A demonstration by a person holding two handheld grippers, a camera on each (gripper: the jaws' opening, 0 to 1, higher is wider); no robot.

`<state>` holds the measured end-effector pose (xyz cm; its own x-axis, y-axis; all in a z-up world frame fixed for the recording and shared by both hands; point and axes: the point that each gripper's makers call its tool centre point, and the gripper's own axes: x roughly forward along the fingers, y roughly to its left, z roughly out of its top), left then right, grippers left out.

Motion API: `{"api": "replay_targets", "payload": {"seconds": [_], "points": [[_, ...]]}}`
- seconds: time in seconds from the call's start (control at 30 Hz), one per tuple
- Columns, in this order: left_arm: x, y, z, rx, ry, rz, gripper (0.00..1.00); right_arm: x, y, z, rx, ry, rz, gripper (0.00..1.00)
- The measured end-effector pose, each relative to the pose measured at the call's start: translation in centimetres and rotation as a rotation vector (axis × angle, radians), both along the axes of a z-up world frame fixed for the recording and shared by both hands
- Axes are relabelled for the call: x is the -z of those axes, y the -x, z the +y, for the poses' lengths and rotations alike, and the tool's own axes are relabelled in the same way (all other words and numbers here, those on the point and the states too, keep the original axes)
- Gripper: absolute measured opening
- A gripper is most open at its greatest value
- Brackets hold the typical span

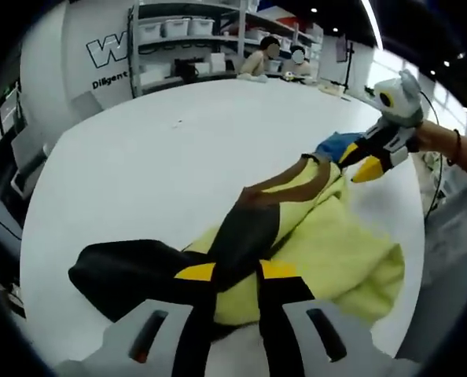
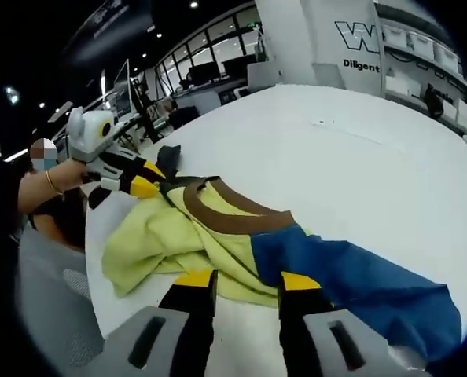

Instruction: Fold the garment on the visible template until the final outline fits inside the template.

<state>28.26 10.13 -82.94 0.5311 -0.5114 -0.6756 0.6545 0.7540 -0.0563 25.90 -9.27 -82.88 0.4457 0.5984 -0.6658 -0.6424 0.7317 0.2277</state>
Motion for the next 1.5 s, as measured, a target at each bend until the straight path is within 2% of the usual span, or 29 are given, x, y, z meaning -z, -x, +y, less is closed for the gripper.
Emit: {"api": "replay_targets", "payload": {"seconds": [0.13, 0.17, 0.3, 0.43, 0.57, 0.63, 0.87, 0.97, 1.2, 1.5], "points": [[-1.3, -0.4, -0.6, 0.024, 0.036, -0.034, 0.2, -1.7, -0.4, 0.0, 0.017, -0.051, -0.032, 0.35], [-1.4, -0.5, -0.7, 0.029, 0.035, -0.044, 0.22, -2.2, -0.9, -0.2, 0.033, -0.065, -0.058, 0.36], [-1.7, -1.4, -0.8, 0.021, 0.042, -0.047, 0.24, -2.5, -1.9, -1.0, 0.061, -0.068, -0.073, 0.34], [-1.8, -2.9, -0.8, 0.005, 0.043, -0.066, 0.26, -1.9, -2.7, -1.8, 0.076, -0.034, -0.079, 0.34], [-1.1, -3.6, -0.9, 0.004, 0.042, -0.05, 0.27, -1.3, -3.4, -2.3, 0.088, -0.022, -0.069, 0.37], [-0.4, -3.8, -0.9, -0.001, 0.042, -0.021, 0.27, -0.9, -3.6, -2.4, 0.087, -0.013, -0.065, 0.4], [1.6, -3.5, -0.8, 0.017, 0.007, 0.035, 0.28, 0.0, -3.9, -2.6, 0.077, 0.0, -0.045, 0.4], [1.9, -3.5, -0.9, 0.025, -0.001, 0.038, 0.27, 0.5, -3.8, -2.8, 0.074, 0.015, -0.033, 0.37], [2.3, -3.3, -1.0, 0.03, 0.0, 0.065, 0.23, 1.3, -3.4, -3.0, 0.044, 0.064, -0.027, 0.18], [2.6, -3.1, -0.8, 0.044, -0.013, 0.094, 0.07, 1.8, -3.1, -3.4, 0.04, 0.088, -0.013, 0.05]]}}
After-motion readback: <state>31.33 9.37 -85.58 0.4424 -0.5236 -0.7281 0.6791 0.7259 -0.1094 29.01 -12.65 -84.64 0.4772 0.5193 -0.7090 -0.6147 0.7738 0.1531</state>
